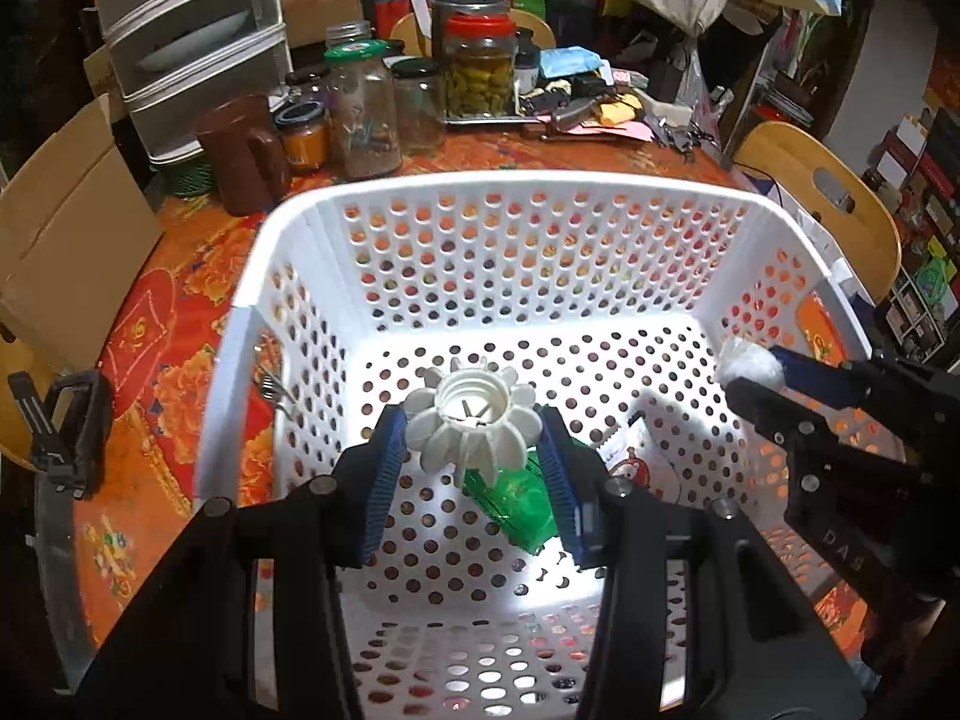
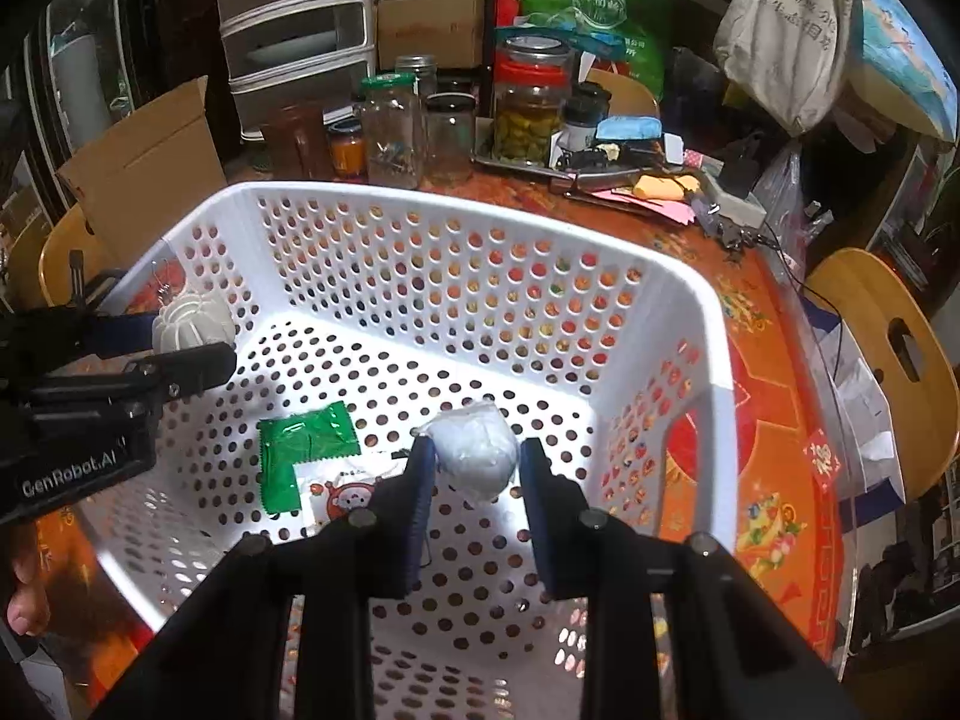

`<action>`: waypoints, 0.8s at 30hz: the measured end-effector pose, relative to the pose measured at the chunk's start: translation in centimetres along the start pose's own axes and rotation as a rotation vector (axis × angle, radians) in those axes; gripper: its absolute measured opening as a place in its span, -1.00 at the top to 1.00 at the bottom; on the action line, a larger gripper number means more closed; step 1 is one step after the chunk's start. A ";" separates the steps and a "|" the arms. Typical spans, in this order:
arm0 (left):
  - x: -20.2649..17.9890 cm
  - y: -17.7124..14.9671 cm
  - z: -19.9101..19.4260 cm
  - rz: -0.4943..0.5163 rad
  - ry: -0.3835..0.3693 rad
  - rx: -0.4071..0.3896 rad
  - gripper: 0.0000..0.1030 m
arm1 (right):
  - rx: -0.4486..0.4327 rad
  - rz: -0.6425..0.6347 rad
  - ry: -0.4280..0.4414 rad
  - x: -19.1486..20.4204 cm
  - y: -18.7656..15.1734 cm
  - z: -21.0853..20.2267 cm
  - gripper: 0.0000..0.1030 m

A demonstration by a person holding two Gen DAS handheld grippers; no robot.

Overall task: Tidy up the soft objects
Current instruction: 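Carry the ridged piece with left tool while right tool carries the bundle into the basket, then open left tool inside the basket while right tool releases the white bundle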

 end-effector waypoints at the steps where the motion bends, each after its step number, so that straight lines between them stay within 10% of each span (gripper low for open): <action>1: -0.1 -0.1 0.1 -0.001 -0.003 0.000 0.18 | 0.000 0.001 0.000 0.0 0.0 0.1 0.47; 11: 0.0 -0.4 -0.7 -0.019 -0.032 -0.051 -0.44 | -0.060 0.001 0.007 -0.1 -0.3 -0.6 0.37; 24: 2.1 -2.6 -6.9 -0.050 -0.026 -0.213 -0.76 | -0.190 -0.015 0.000 0.8 -1.8 -4.9 -0.46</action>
Point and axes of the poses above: each gripper's, at about its wrist camera, not at the fingertips, and z roughly the way its jaws point, x to its left, y to its top, the point moved 1 cm from there along z, roughly the way its jaws point, and after that the axes turned 12 degrees about y, right-handed, at the moved point
